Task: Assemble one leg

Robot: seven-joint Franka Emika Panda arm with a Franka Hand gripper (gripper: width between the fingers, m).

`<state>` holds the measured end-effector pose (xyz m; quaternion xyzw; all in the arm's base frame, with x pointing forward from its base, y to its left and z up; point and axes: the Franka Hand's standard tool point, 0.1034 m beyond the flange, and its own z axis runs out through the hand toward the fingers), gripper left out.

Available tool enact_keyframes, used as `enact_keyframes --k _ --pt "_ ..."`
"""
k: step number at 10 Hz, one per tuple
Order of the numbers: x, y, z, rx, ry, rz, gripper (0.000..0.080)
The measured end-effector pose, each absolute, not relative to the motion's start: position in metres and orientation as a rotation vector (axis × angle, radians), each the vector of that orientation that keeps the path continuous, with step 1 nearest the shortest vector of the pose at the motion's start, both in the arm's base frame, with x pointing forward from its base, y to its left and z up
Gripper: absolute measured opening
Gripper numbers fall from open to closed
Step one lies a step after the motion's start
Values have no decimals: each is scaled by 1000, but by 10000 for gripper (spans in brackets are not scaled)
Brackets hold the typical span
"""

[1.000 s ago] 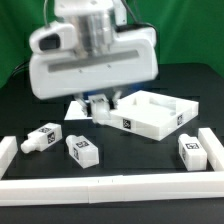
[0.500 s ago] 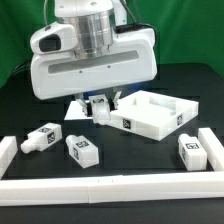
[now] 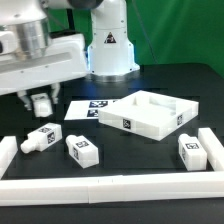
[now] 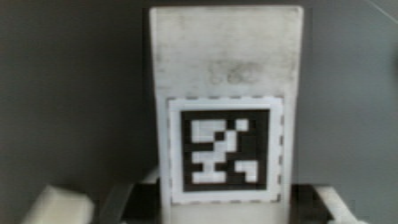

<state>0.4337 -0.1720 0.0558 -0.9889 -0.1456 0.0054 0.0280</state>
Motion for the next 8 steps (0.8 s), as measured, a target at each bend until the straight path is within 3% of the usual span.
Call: enact_keyframes --k 5,8 --pt "426 -174 50 -3059 -436 20 287" --pt "406 -194 23 -3064 -457 58 287"
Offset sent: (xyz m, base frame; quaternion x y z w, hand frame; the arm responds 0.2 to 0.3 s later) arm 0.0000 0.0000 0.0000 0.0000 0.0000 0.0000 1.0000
